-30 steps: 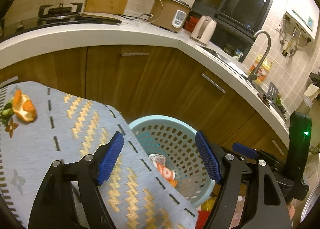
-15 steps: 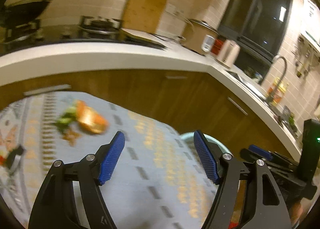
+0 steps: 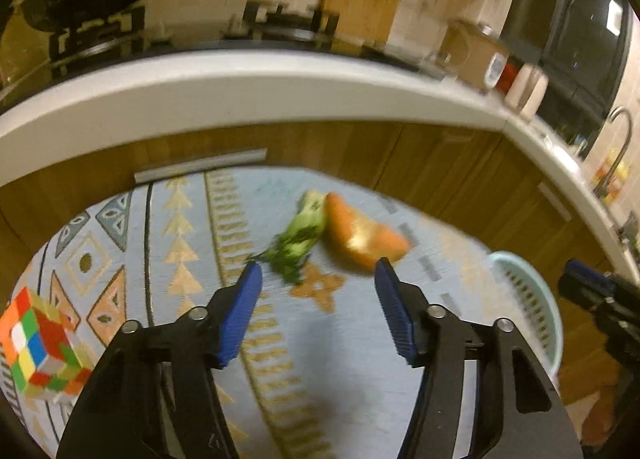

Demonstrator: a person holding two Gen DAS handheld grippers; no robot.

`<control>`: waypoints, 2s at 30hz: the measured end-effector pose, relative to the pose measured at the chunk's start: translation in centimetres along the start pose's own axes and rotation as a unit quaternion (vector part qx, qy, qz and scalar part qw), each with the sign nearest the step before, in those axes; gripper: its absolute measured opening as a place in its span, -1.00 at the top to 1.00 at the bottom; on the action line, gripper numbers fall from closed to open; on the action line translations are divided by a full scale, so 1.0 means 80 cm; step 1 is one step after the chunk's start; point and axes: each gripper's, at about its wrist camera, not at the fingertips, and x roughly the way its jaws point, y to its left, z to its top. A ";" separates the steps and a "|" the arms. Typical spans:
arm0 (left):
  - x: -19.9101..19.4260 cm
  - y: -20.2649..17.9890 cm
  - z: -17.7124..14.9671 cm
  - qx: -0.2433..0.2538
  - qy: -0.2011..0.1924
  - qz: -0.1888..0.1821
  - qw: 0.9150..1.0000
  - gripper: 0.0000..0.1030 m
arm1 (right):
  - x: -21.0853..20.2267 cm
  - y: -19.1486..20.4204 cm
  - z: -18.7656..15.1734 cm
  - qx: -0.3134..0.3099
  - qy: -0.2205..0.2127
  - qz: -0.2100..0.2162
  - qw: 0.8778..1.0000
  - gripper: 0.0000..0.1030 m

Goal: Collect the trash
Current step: 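Grasp the bok choy stalk with left tool while right tool grasps the carrot, then carry the bok choy and carrot over the basket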

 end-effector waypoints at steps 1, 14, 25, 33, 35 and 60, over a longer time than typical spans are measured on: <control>0.011 0.004 0.000 0.002 0.011 0.004 1.000 -0.01 | 0.011 0.008 0.003 -0.005 0.005 0.003 1.000 0.37; 0.082 0.019 0.029 0.019 0.040 0.008 0.999 0.23 | 0.109 0.047 0.017 -0.033 0.066 0.044 0.996 0.37; 0.053 0.037 0.005 -0.034 0.015 0.010 0.999 0.69 | 0.157 0.089 0.034 -0.069 0.088 0.070 0.991 -0.07; 0.042 0.049 -0.014 -0.052 0.001 0.007 0.999 0.69 | 0.192 0.110 0.049 -0.062 0.089 0.061 0.992 -0.13; 0.043 0.047 -0.014 -0.052 0.000 0.008 0.999 0.68 | 0.196 0.108 0.046 -0.061 0.084 0.052 0.993 0.05; -0.016 -0.007 -0.021 0.014 -0.063 -0.019 0.998 0.68 | 0.079 0.058 0.014 -0.014 -0.018 0.058 0.998 0.59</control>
